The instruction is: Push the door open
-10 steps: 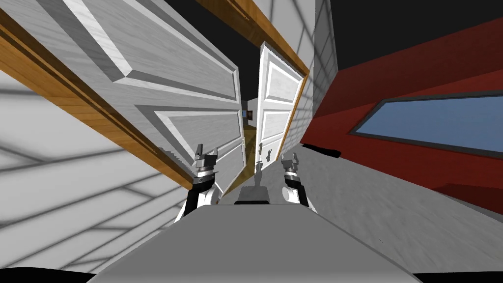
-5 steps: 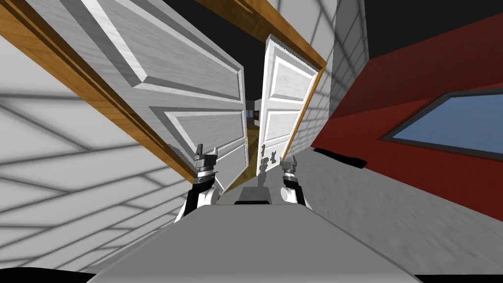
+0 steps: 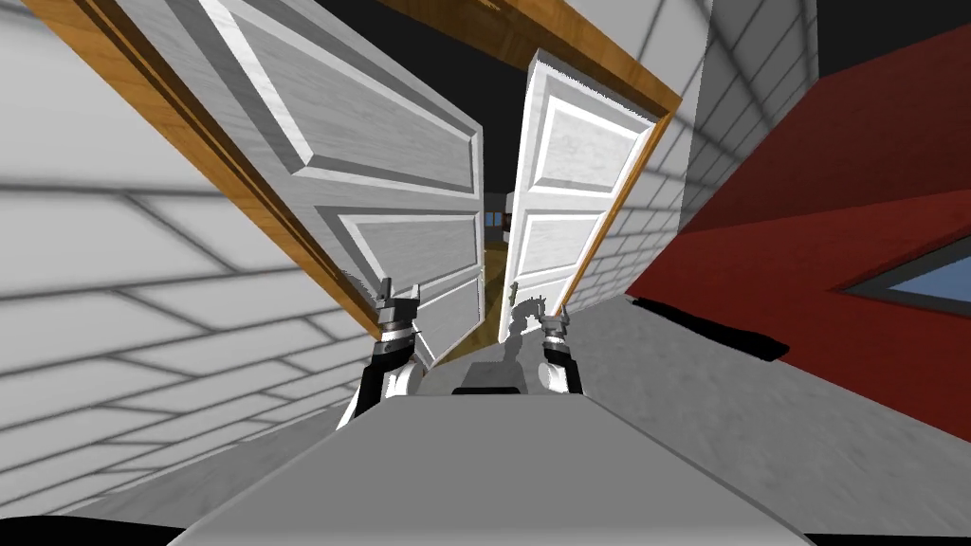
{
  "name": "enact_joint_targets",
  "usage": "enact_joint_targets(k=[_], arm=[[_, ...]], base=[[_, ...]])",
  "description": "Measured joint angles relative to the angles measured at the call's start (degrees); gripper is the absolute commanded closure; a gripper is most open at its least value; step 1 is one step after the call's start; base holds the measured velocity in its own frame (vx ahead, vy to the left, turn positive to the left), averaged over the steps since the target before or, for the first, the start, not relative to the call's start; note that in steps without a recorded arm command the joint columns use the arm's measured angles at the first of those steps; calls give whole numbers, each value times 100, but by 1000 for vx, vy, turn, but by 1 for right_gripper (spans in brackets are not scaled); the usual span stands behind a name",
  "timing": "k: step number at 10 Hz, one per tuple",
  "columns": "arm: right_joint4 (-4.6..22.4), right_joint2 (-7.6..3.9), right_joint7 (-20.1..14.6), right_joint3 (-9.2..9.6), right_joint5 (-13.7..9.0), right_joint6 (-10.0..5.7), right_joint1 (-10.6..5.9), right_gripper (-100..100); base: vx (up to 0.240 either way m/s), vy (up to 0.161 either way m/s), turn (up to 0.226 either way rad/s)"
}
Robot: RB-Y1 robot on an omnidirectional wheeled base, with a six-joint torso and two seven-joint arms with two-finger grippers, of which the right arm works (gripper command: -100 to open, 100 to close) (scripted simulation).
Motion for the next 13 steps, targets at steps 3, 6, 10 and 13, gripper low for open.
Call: enact_joint_targets(k=[3,6,10,13], arm=[[295,37,-226,54,-169,-90,-93,-100],[685,45,-499,116,-331,-262,-201,-100],[1203,103,-892,197,-606,-443,-365,-100],[1495,150,-1121,252,-762,-553,-441,-100]], base=[[19,-107,219],[20,-125,262],[-1,-128,217],[2,-107,207]])
